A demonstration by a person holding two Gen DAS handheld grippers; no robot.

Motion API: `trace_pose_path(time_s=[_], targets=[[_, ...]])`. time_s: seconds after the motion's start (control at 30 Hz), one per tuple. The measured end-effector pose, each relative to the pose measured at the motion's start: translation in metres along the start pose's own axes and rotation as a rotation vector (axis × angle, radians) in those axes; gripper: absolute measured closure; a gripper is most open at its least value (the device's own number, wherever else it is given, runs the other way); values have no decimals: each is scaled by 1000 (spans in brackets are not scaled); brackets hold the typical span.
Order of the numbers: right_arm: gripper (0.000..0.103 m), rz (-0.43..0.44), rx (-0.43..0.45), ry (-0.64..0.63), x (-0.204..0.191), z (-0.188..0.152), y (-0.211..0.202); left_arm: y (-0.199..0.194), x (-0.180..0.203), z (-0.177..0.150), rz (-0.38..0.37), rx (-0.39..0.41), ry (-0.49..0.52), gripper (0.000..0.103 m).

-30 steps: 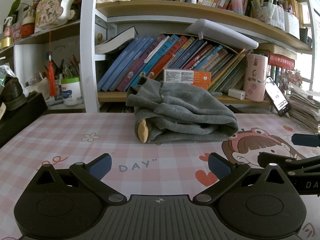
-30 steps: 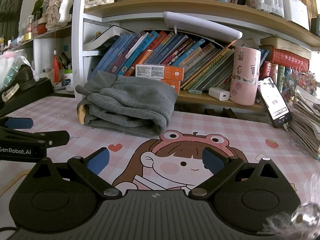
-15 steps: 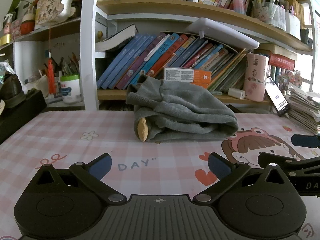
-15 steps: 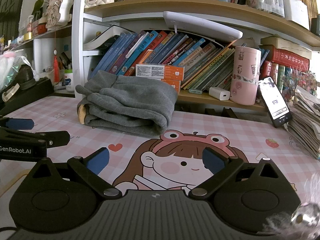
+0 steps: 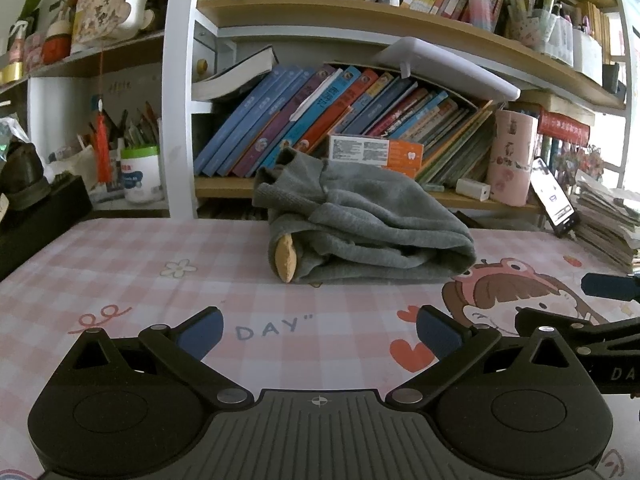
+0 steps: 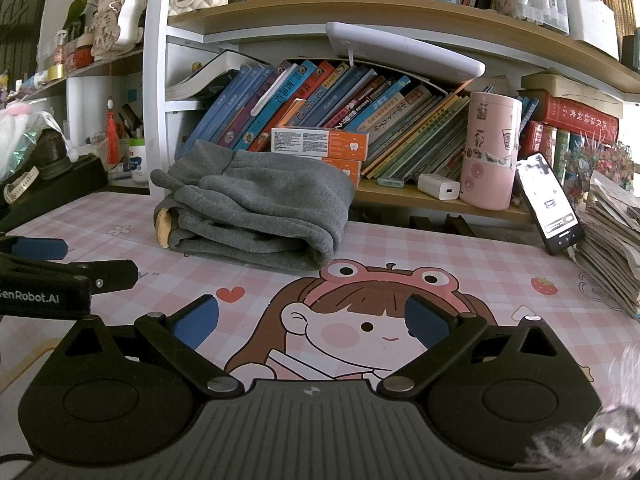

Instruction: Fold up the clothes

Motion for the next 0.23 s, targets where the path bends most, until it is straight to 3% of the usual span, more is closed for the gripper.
trace_pose_path(time_s=[0.23], targets=[[3,0,-6,1,0,0,1,0,-2,0,14,-5,-1,0]])
Point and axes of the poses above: each gripper's, at about its wrist camera, not at the fingertips, and y roughly the way its jaws point, x to its right, z to its top, the point moved 8 cm from there along y, roughly the way its jaws point, and after that the axes turned 1 degree about x, right-handed, at the moved point
